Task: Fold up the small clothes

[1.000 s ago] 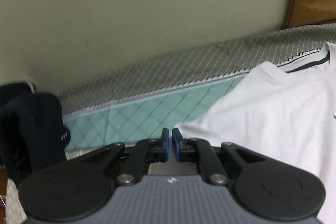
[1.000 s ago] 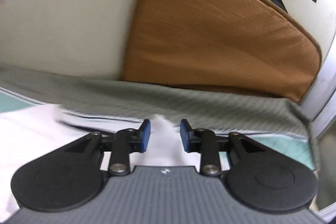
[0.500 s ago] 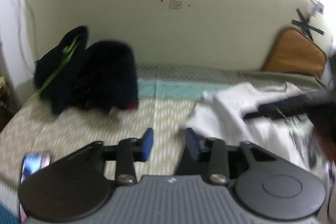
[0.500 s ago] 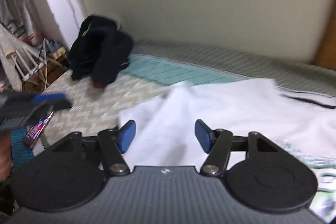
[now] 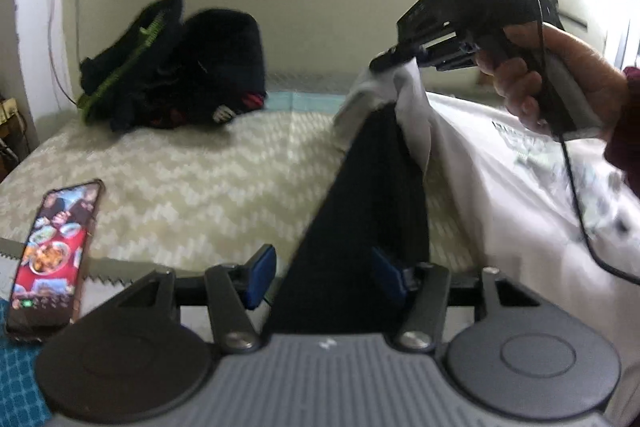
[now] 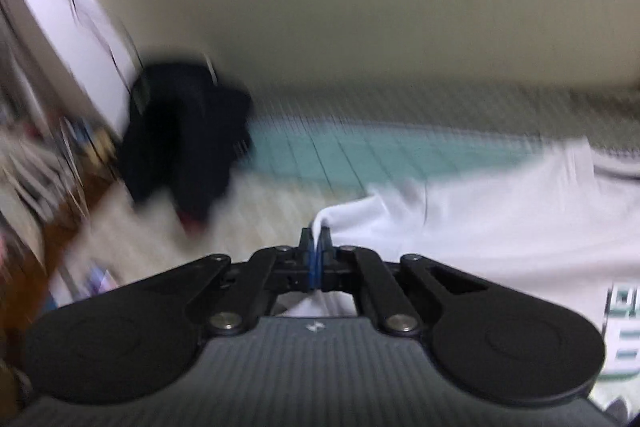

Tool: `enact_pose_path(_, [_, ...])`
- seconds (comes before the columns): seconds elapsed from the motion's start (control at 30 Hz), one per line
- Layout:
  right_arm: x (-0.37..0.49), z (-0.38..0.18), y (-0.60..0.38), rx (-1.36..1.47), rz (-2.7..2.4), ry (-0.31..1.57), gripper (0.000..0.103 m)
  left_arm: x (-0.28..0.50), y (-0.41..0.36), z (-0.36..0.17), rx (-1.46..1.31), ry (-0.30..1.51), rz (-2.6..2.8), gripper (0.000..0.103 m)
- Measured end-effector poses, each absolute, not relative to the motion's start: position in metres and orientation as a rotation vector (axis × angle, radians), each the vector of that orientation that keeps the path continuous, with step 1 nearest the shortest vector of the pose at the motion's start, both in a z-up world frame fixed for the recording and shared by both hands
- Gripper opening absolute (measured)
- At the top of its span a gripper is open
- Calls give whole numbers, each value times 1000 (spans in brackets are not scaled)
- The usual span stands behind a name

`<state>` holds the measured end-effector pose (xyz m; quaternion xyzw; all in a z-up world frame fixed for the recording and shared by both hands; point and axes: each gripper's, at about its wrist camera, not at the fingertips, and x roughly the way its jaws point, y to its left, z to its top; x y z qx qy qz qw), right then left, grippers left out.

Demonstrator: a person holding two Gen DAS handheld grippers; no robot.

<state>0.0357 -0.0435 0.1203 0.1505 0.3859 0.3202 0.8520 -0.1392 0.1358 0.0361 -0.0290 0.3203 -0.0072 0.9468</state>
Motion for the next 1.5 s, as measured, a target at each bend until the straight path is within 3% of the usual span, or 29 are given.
enact_pose_path(0.1, [51,114,-32,338,664,836,5,-141,146,40,-89,645,13,54])
enact_pose_path(0.2, [58,80,-16,223,605,949,16,-143,152,40,-109,654,20,54])
enact_pose_path(0.3, [49,71,-27,237,622,976,21,-152,153,42,-99,639,7,55])
enact_pose_path(0.4, [30,98,-58,260,638,906,40,-154,153,50,-90,630,-29,55])
enact_pose_path(0.6, [-34,149,-155,227,654,772,41,-155,138,68,-139,608,-196,59])
enact_pose_path(0.87, [-146,146,-277,58,433,690,42,-138,93,48,-101,762,-310,60])
enact_pose_path(0.97, [-190,138,-315,37,324,677,56,-140,86,41,-82,803,-309,60])
enact_pose_path(1.07, [-220,117,-337,34,203,680,82,-141,84,35,-72,836,-293,60])
enact_pose_path(1.1, [-225,107,-340,42,164,691,85,-142,84,34,-67,844,-285,60])
enact_pose_path(1.23, [-233,68,-354,151,130,759,81,-146,80,34,-49,868,-264,60])
enact_pose_path(1.27, [-233,61,-356,193,146,776,70,-147,79,33,-42,872,-261,60])
enact_pose_path(1.33, [-238,58,-348,155,144,723,16,-151,75,33,-29,875,-259,56])
enact_pose_path(1.37, [-238,62,-350,158,147,719,5,-153,72,33,-24,877,-261,48])
enact_pose_path(1.5, [-247,80,-376,-24,-40,657,5,-161,66,35,-5,877,-268,41])
